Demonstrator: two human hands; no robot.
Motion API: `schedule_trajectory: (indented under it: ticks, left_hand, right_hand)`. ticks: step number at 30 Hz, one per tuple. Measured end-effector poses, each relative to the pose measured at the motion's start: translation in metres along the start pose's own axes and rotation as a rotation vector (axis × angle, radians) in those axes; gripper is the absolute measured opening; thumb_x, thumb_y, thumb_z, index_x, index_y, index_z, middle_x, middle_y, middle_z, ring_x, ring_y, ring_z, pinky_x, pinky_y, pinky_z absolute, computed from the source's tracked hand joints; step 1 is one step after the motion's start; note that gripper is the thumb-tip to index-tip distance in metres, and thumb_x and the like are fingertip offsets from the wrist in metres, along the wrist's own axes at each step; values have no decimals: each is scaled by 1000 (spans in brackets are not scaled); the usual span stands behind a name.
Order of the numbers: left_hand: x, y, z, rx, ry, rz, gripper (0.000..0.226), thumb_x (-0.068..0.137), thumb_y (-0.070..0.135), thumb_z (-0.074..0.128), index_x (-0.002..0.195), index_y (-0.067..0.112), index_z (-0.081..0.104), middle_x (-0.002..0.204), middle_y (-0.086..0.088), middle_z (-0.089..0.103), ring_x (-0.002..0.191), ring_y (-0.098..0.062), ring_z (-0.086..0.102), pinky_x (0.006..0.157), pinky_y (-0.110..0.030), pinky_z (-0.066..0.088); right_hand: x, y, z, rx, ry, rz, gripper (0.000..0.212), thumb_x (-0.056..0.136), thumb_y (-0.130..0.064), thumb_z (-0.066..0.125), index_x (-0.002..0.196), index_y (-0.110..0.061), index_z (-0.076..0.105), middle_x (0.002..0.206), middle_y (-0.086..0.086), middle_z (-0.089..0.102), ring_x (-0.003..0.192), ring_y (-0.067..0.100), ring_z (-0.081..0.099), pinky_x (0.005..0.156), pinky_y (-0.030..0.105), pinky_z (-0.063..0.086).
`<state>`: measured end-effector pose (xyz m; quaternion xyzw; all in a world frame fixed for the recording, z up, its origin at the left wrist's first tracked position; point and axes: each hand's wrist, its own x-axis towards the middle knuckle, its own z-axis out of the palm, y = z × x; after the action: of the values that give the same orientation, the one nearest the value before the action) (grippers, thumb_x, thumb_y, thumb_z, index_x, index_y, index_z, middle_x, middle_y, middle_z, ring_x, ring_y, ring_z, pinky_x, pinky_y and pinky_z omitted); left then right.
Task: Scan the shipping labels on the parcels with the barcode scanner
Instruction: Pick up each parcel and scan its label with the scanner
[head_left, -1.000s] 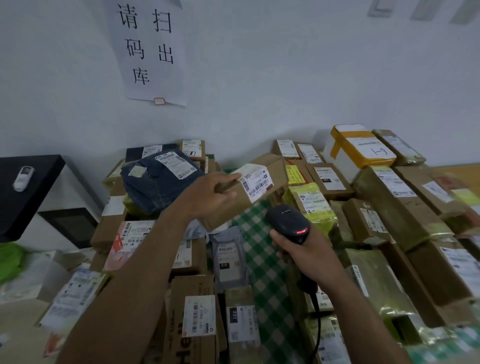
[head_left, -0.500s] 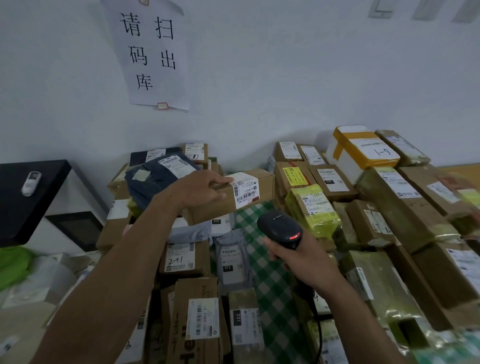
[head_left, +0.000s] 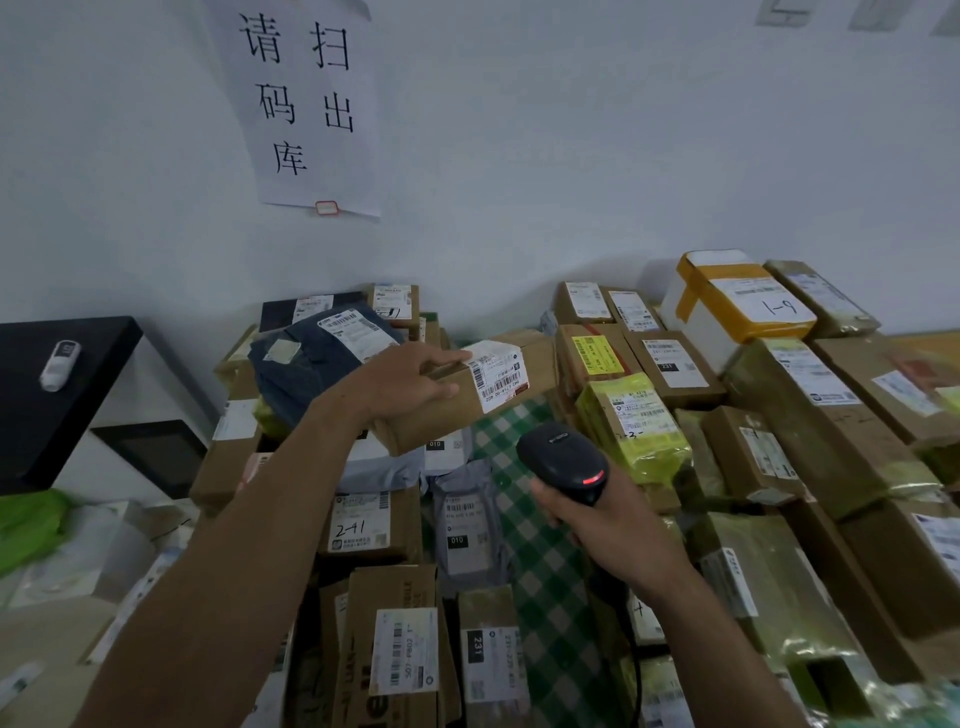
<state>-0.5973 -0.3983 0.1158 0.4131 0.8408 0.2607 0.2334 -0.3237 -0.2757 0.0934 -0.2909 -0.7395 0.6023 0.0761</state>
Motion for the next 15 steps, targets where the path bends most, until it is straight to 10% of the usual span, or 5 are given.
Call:
schedule_trajectory:
  ticks: [9,15]
  left_hand:
    - [87,9,77,-637,239,-320,68,97,26,69,158,33,37,156,1,45,136,-27,49,112,-48,42]
    - [173,-21,132,-845,226,-499,66,94,20,71,154,24,44,146,-2,57,126,-25,59,104,-47,53]
  right_hand:
    - [71,-2,-19,136,126,126,30,93,-14,75,119,-25,67,94,-3,73,90,17,69,79,32,54]
    - [133,1,-30,163,126,180,33,94,-16,76,124,-18,63,98,7,74,72,4,67,62,18,54]
